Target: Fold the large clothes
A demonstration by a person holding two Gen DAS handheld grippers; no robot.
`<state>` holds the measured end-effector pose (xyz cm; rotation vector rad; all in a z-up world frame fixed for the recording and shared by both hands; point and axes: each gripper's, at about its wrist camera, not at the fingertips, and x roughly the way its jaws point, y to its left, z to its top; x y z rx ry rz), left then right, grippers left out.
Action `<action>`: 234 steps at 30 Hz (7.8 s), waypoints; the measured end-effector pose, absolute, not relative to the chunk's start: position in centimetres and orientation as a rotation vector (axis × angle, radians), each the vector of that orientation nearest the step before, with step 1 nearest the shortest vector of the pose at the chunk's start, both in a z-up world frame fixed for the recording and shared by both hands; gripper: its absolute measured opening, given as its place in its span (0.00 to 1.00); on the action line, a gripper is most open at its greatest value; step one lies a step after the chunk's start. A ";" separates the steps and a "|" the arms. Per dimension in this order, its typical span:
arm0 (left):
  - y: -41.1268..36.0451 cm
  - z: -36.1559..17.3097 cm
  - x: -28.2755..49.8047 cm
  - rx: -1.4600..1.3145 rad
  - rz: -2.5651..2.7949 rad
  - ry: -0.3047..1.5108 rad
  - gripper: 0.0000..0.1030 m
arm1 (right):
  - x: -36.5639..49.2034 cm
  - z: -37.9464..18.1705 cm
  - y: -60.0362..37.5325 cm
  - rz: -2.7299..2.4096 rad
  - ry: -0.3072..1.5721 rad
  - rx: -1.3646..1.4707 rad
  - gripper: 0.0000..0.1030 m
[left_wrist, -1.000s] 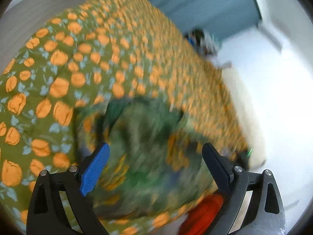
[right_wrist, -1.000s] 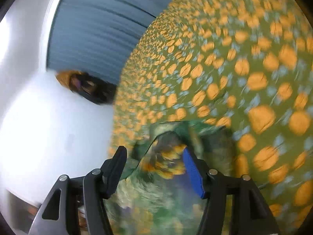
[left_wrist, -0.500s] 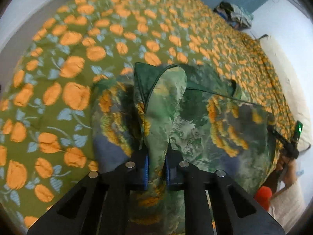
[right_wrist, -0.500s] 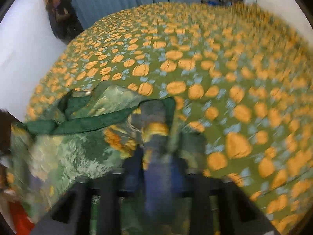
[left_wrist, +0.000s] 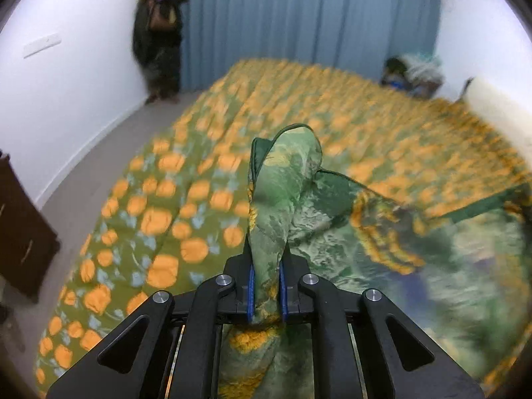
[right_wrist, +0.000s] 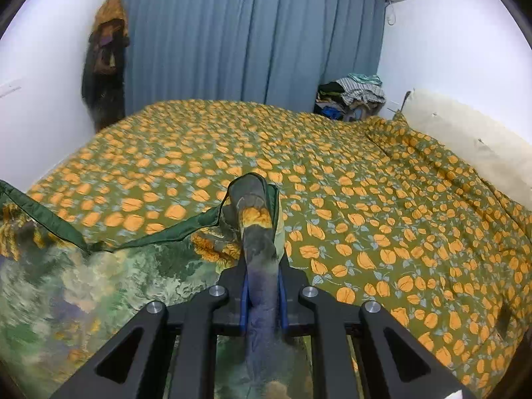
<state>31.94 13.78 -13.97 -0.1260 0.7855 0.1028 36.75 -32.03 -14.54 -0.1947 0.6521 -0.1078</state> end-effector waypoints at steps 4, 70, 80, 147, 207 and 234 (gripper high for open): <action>13.6 -21.7 32.7 -0.112 0.132 0.890 0.11 | 38.8 -22.5 -33.6 -0.146 0.829 -0.132 0.13; 4.8 -12.6 15.5 -0.079 -0.223 0.743 0.92 | 16.4 -19.6 -30.7 0.064 0.658 -0.072 0.67; -3.6 -15.9 25.0 0.095 -0.313 0.948 0.93 | 16.9 -21.3 -31.5 0.085 0.676 -0.053 0.68; -11.7 -18.2 25.3 0.112 -0.472 1.038 0.99 | 20.3 -31.5 -45.4 0.147 0.841 1.047 0.43; 15.2 -16.2 27.1 -0.425 -0.429 1.123 0.40 | 23.6 -22.4 -10.4 0.608 0.889 -0.162 0.48; 18.0 -20.3 25.3 -0.631 -0.470 1.069 0.46 | 39.1 -20.9 4.4 0.698 1.108 -0.064 0.49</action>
